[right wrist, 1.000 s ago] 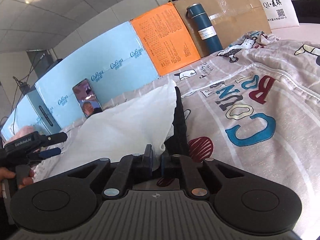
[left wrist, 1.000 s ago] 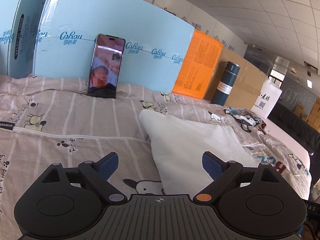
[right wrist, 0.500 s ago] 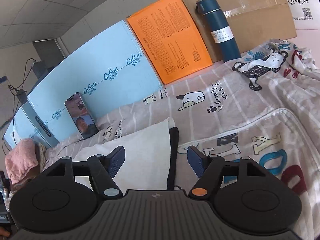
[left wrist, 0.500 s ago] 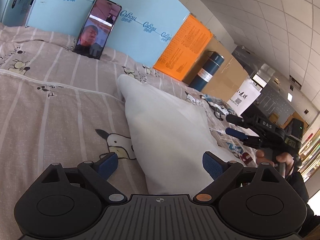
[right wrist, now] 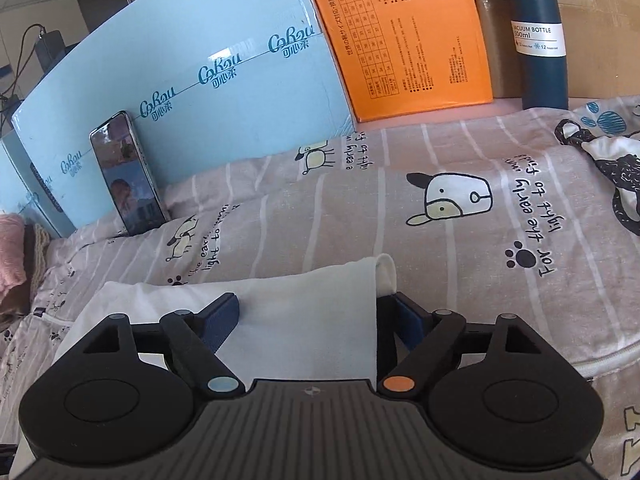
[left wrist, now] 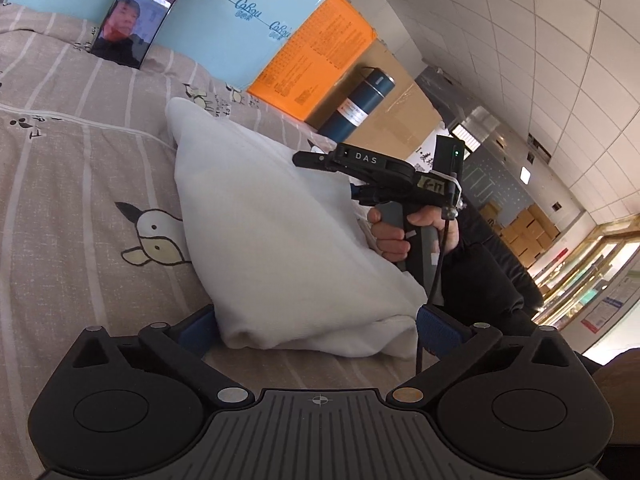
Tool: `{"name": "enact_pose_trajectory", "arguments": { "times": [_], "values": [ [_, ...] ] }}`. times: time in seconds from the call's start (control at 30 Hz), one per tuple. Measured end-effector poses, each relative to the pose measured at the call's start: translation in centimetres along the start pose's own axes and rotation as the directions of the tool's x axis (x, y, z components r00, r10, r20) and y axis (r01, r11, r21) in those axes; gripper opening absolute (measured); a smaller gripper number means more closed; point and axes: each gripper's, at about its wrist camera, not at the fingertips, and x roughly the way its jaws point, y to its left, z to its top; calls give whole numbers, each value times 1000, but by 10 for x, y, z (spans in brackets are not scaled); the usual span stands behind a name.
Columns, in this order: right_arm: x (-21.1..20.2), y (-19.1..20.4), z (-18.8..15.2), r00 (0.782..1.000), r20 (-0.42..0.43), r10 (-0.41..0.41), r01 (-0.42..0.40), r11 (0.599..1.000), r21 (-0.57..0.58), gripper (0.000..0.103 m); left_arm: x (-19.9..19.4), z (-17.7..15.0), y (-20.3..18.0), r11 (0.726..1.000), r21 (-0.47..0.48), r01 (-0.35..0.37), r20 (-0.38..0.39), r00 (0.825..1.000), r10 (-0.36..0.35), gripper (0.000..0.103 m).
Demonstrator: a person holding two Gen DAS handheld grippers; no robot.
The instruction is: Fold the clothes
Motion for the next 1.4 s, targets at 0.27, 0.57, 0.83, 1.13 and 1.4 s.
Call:
{"name": "enact_pose_trajectory", "arguments": {
  "times": [0.27,0.57,0.83,1.13,1.4],
  "values": [
    [6,14,-1,997,-33,73,-74,997,-12,31,9,4,3,997,-72,-36,51,998,40,77],
    [-11,46,-7,999,50,0,7,991,-131,16,13,15,-1,986,-5,-165,74,983,165,21],
    [-56,61,3,969,248,16,28,985,-173,14,21,44,-44,905,270,-329,161,942,294,16],
    [-93,40,32,873,471,-130,203,973,-108,14,70,86,-72,794,450,-410,256,910,325,16],
    [-93,0,79,795,536,-283,378,923,-73,14,138,117,-82,815,459,-354,239,932,270,16]
  ]
}}
